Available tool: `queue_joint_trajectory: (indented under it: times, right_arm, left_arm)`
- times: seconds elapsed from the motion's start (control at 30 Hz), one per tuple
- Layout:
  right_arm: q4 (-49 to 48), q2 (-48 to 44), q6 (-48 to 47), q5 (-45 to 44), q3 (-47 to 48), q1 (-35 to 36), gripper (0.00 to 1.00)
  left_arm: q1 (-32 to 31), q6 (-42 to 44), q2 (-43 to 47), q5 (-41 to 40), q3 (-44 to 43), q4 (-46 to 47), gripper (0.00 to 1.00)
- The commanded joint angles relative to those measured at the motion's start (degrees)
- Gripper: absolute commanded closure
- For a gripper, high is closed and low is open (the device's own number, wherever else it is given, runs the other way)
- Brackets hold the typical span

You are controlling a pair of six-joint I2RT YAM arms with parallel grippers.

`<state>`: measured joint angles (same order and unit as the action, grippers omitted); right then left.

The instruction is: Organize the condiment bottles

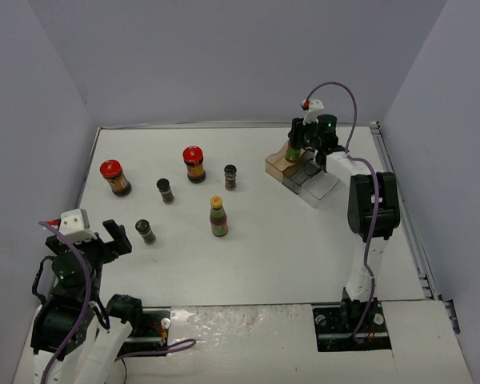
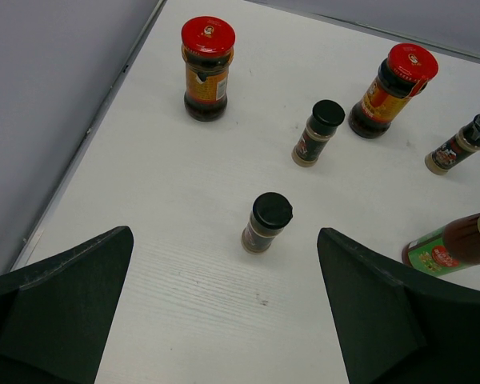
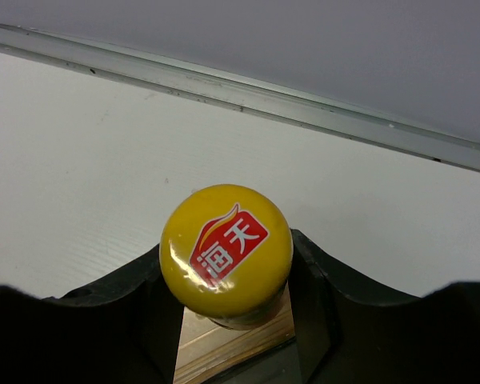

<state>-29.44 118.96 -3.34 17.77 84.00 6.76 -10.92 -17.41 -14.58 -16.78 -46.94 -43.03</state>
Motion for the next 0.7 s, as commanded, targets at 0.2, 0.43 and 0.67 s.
queue_joint_trajectory:
  times: [0.2,0.43,0.67]
  right_arm:
    - [-12.76,-4.86,-0.79,-1.33,-1.38,-0.26,0.41]
    - [-8.0,-11.41,0.8,-0.47,-2.93,-0.26,0.01]
    - [0.75,-27.42,2.37,1.82,-9.01,0.03,0.0]
  left_arm:
    - [0.02,-0.61,-2.3,-0.01,-0.26,3.65,0.03]
    - [0.04,-0.61,-2.21,0.25,-0.19,3.65,0.03]
    - [0.02,-0.61,-1.85,0.43,-0.26,3.66,0.03]
